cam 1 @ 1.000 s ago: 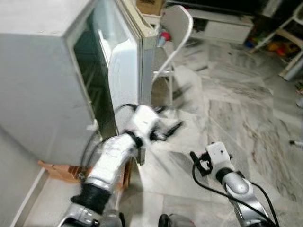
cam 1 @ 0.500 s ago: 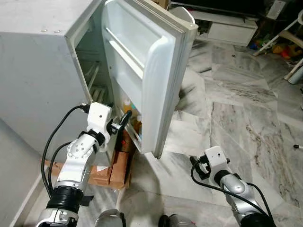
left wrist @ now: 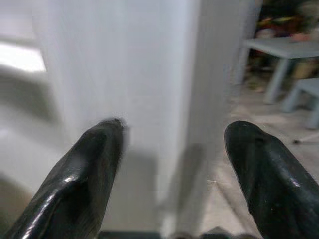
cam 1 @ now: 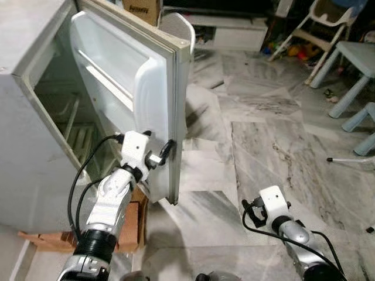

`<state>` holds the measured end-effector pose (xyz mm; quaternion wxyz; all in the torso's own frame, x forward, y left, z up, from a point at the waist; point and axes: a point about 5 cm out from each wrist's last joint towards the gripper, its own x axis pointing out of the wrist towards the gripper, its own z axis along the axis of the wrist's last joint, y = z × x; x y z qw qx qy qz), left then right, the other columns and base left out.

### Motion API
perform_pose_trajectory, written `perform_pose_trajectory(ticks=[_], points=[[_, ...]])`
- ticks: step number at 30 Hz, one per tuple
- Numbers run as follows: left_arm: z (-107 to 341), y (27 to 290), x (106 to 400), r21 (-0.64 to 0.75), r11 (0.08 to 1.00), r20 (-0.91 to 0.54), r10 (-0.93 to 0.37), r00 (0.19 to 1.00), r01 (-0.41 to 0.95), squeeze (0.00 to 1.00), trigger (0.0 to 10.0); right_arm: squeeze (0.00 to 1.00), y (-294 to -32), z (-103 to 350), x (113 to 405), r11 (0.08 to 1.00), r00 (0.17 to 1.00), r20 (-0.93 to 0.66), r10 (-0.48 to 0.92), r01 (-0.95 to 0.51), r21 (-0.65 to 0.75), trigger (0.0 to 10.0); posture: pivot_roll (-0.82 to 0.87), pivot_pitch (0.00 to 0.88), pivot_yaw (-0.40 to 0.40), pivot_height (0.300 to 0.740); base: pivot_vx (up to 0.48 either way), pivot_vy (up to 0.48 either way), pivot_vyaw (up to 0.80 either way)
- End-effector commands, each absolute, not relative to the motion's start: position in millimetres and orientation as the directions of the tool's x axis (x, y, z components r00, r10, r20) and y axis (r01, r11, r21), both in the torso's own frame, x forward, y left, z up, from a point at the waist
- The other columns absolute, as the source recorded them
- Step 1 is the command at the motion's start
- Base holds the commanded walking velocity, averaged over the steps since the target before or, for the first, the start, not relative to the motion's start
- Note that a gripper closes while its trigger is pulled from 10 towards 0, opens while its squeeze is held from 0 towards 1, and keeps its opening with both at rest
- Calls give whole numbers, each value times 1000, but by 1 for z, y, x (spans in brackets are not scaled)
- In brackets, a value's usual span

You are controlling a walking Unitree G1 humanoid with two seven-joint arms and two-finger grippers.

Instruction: Restocking fridge

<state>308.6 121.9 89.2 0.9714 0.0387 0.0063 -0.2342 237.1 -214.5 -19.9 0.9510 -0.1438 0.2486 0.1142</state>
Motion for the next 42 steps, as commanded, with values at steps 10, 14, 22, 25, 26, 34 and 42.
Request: perform_pose_trajectory(ticks=[10,14,22,25,26,34,42], points=[[96,122,328,119,893,-39,-433,901,434,0,10000,0,-200,-6,246,930,886,-429,177,-294,-222,10000,107,7,-37,740,480,0,0],[98,111,333,139,868,-44,-475,879,476,0,10000,0,-197,-4,246,930,887,-424,179,-293,-220,10000,110,6,-34,740,480,0,0],[104,75,342,200,798,-55,-570,820,568,0,10000,0,-194,3,247,929,892,-412,185,-295,-223,10000,107,6,-32,740,480,0,0],[104,71,343,213,785,-63,-584,810,582,0,10000,0,-192,7,248,929,895,-405,188,-296,-224,10000,98,5,-28,740,480,0,0],[103,71,343,213,781,-66,-587,807,586,0,10000,0,-192,8,248,929,896,-402,188,-296,-224,10000,96,5,-27,740,405,0,0],[75,106,327,205,817,-110,-528,842,540,0,10000,0,-183,30,253,917,938,-291,189,-274,-288,10000,103,15,-30,740,409,0,0],[65,150,305,210,876,-95,-423,901,434,0,10000,0,-171,47,263,899,942,-241,234,-305,-315,10000,127,27,-43,740,378,0,0]])
